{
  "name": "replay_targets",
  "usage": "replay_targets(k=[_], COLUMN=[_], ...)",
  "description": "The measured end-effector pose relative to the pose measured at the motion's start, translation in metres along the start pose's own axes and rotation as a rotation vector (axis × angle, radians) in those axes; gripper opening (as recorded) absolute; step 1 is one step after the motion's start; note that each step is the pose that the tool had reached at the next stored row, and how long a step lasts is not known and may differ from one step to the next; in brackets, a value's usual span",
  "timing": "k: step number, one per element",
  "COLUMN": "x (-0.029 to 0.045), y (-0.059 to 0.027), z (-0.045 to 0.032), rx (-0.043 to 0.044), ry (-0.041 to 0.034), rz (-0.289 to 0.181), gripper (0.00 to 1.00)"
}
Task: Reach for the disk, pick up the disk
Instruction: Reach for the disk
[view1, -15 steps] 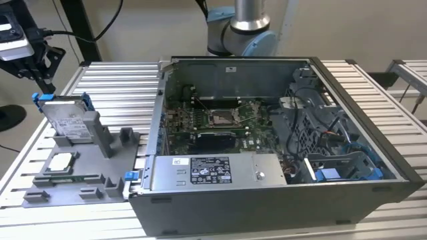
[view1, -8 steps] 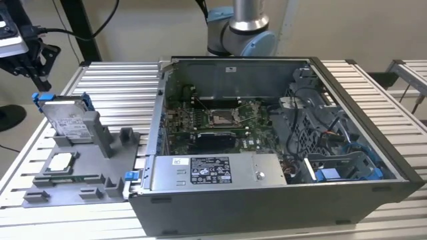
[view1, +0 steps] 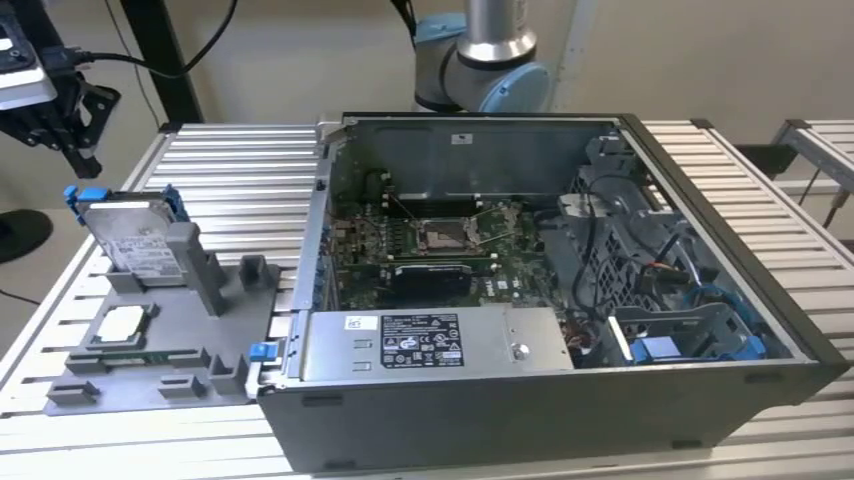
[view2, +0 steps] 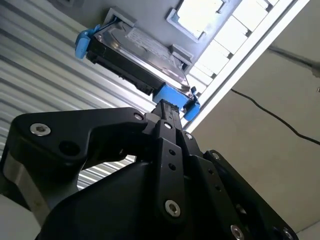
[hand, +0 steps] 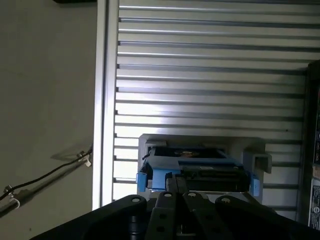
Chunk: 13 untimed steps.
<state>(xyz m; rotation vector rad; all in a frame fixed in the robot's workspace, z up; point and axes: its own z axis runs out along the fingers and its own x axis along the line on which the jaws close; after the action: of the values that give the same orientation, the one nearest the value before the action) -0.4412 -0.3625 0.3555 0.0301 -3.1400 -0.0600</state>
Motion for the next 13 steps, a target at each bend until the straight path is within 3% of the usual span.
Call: replay_targets(k=[13], x=[0.0003], y=[-0.0029], z=[-0.0001], rx=[0.0000], ry=[0.0000], rz=[0.000], gripper=[0.00])
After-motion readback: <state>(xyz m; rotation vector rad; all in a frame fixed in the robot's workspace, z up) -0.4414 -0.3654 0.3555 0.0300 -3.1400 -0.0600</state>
